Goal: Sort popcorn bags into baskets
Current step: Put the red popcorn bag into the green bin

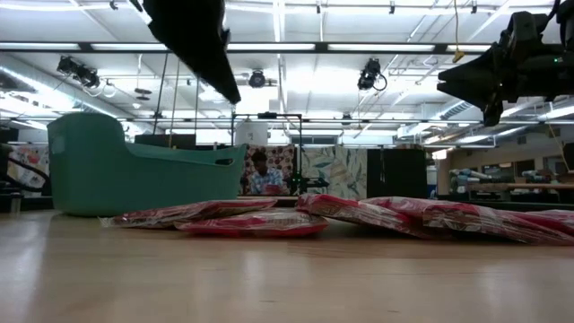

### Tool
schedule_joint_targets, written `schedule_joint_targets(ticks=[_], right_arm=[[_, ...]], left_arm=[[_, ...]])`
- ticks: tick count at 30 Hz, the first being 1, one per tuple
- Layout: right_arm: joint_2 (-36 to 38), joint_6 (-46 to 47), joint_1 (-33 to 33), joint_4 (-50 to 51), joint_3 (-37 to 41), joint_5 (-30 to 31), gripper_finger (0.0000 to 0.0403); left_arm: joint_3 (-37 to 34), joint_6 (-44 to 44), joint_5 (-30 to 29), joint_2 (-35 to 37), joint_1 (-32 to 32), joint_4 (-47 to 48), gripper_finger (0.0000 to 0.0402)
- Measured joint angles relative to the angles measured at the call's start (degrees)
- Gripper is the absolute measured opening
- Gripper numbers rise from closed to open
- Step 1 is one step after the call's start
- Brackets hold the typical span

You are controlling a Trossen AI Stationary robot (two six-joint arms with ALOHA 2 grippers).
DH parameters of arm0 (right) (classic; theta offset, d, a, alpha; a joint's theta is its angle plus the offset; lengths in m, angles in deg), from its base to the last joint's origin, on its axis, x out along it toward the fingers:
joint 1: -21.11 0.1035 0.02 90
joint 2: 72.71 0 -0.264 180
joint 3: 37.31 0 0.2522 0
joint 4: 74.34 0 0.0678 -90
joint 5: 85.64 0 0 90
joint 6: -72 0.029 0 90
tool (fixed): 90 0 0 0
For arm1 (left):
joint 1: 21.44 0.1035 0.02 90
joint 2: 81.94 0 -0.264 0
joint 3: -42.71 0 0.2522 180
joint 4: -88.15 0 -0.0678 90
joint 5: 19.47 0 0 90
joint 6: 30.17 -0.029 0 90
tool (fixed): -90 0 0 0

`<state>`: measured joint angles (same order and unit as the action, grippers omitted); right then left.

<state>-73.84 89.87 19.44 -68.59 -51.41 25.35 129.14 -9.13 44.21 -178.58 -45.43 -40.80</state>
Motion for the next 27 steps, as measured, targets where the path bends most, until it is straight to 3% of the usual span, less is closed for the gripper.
schedule_joint_targets(ticks=[5, 14, 19, 27], right_arm=[[0.0, 0.0, 0.0, -0.2, 0.0, -0.1, 0.0115], [0.0, 0.0, 0.0, -0.1, 0.0, 0.0, 0.0115], [0.0, 0.0, 0.0, -0.1, 0.0, 0.0, 0.0115], [0.0, 0.0, 0.0, -0.1, 0.0, 0.0, 0.0115]], left_arm=[[0.0, -6.9, -5.0, 0.0, -4.4, 1.6, 0.0142], [-0.6, -17.2, -6.1, 5.3, -7.8, 7.3, 0.0142], [-11.9, -22.9, -3.5, 13.5, -6.4, -1.6, 0.0142], [-27.2, -22.3, -4.2, 29.0, -5.9, -16.8, 0.0142]])
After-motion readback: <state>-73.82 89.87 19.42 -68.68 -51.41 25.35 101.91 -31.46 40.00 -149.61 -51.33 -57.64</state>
